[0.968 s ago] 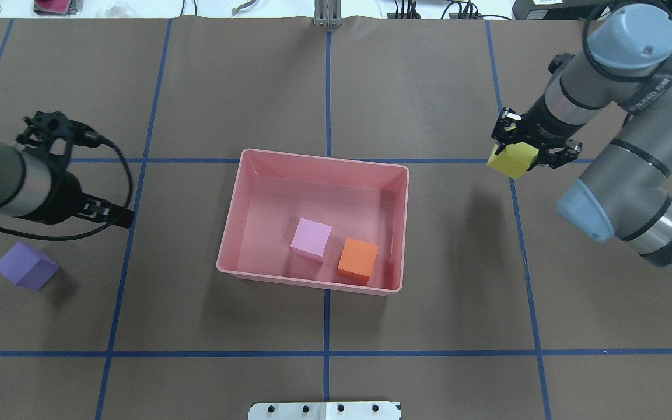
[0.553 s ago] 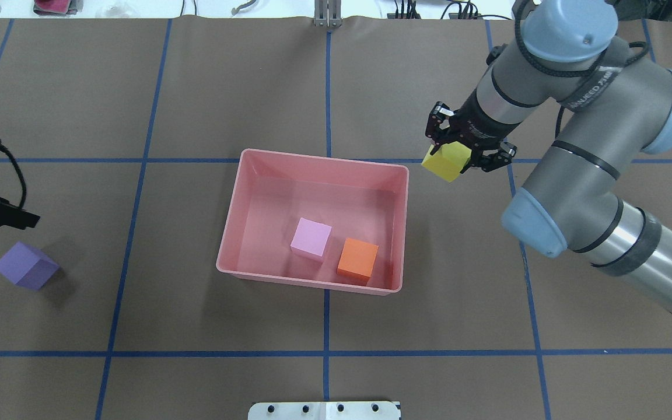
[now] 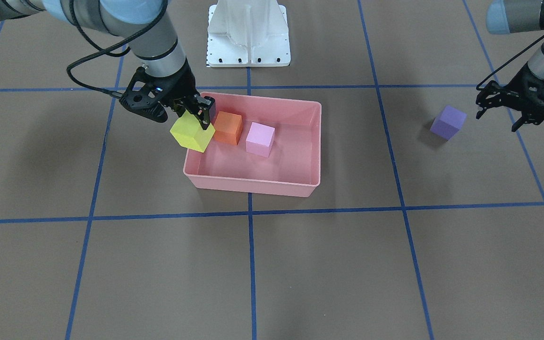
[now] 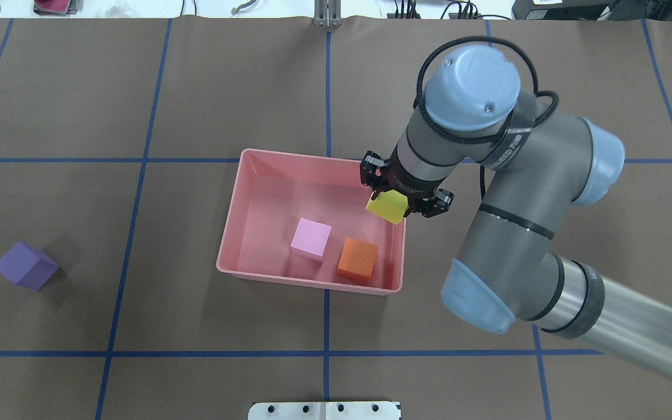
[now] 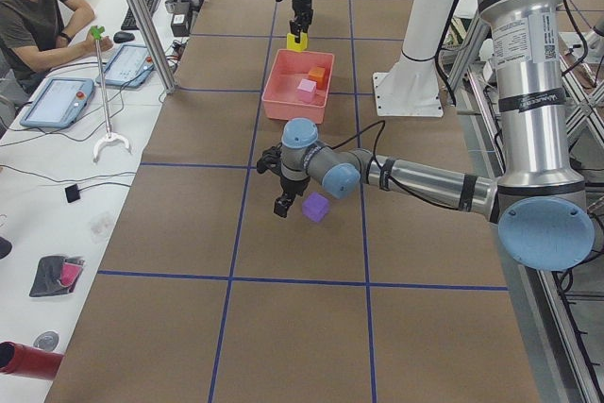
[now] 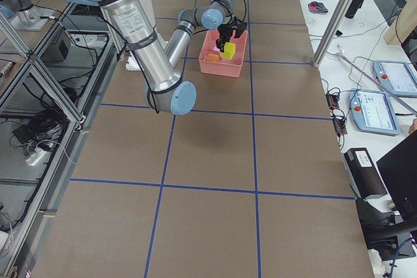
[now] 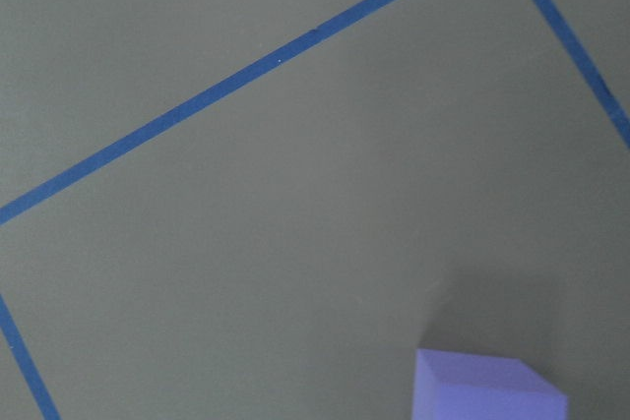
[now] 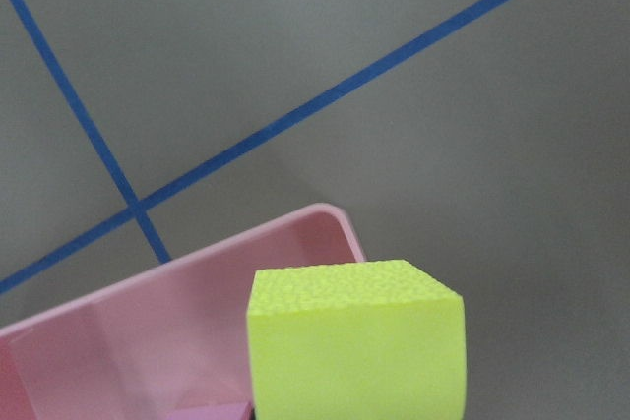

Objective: Place blocks into pink bin with both arms
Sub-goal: 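Carry the yellow cube into the bin while the left gripper lowers to purple cube, then release the yellow cube with the right gripper while the left lifts purple cube, then carry the purple cube with the left gripper into the bin and open it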

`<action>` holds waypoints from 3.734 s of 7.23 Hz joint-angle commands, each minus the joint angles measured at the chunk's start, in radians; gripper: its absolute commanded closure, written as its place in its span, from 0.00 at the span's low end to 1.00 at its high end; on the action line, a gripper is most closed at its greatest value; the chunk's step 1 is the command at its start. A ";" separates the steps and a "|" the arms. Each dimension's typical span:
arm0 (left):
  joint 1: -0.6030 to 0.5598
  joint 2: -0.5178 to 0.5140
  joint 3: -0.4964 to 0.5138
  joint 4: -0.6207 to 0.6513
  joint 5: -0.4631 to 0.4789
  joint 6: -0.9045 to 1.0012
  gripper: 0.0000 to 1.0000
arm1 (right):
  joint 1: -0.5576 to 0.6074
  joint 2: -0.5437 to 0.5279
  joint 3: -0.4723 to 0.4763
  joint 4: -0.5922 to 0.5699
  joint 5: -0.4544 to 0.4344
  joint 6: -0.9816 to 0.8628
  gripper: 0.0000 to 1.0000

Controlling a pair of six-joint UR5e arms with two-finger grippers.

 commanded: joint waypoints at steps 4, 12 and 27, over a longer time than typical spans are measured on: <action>0.094 -0.024 0.012 -0.084 -0.058 -0.253 0.04 | -0.087 0.041 -0.092 0.004 -0.073 0.006 1.00; 0.242 -0.015 0.021 -0.086 0.072 -0.344 0.04 | -0.054 0.025 -0.040 -0.002 -0.052 -0.010 0.00; 0.340 -0.827 -0.061 0.627 0.002 -0.759 1.00 | 0.406 -0.452 0.071 0.006 0.127 -0.820 0.00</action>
